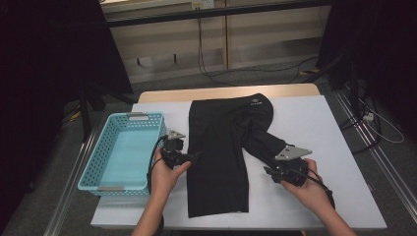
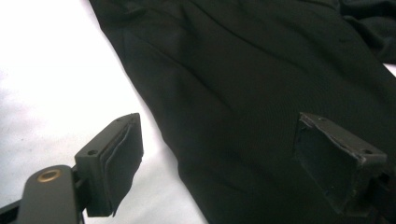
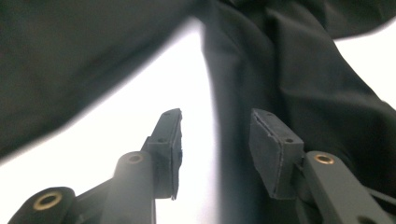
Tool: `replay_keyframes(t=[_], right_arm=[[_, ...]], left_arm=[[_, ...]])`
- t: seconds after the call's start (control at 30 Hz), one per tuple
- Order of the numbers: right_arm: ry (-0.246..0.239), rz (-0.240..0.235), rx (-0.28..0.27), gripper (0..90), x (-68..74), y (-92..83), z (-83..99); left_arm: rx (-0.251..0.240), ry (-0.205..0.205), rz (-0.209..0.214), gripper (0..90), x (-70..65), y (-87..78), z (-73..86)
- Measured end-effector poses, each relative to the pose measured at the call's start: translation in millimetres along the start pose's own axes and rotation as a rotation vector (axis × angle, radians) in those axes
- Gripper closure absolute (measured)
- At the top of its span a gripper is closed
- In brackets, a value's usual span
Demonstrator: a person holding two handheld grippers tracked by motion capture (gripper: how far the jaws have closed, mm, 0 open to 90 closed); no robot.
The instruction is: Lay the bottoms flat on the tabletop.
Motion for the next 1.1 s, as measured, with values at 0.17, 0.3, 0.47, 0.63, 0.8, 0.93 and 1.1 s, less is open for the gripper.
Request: replay_keyframes(t=[0.17, 0.3, 0.47, 0.63, 0.8, 0.93, 1.1], right_arm=[[0.028, -0.032, 0.023, 77.1, -6.6, 4.7, 5.7], [0.023, -0.026, 0.035, 88.5, -5.9, 4.6, 4.3], [0.041, -0.1, 0.035, 88.9, 0.2, -3.3, 1.2], [0.014, -0.212, 0.013, 88.3, 25.0, -16.2, -4.3], [-0.004, -0.191, -0.002, 66.7, 31.3, -18.2, -9.1], [0.039, -0.061, -0.031, 59.4, 2.7, -22.0, -10.2], [0.127, 0.066, -0.021, 58.1, -39.4, -21.7, 3.8]], left_arm=[[0.003, -0.002, 0.007, 16.4, -0.4, 0.4, 0.2], [0.002, -0.002, 0.004, 16.4, -0.2, -1.0, 0.0], [-0.016, -0.007, 0.008, 16.4, -0.7, -3.9, -2.0], [-0.008, -0.006, 0.012, 16.4, -1.2, -3.5, -1.5], [-0.009, -0.004, 0.02, 16.4, -3.9, -4.3, -2.1], [0.003, 0.01, 0.021, 16.2, -3.7, -4.1, -1.4], [0.005, 0.012, 0.023, 16.0, -4.5, -3.4, -1.7]])
Point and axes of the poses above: each handheld gripper's, and its own axes: y roughly forward along the jaws, z roughly out of its underside, x roughly to its left, the point moved 3 cm from there along y, roughly forward along the jaws, and after that the axes turned 8 degrees about z, right-handed, at the moved point
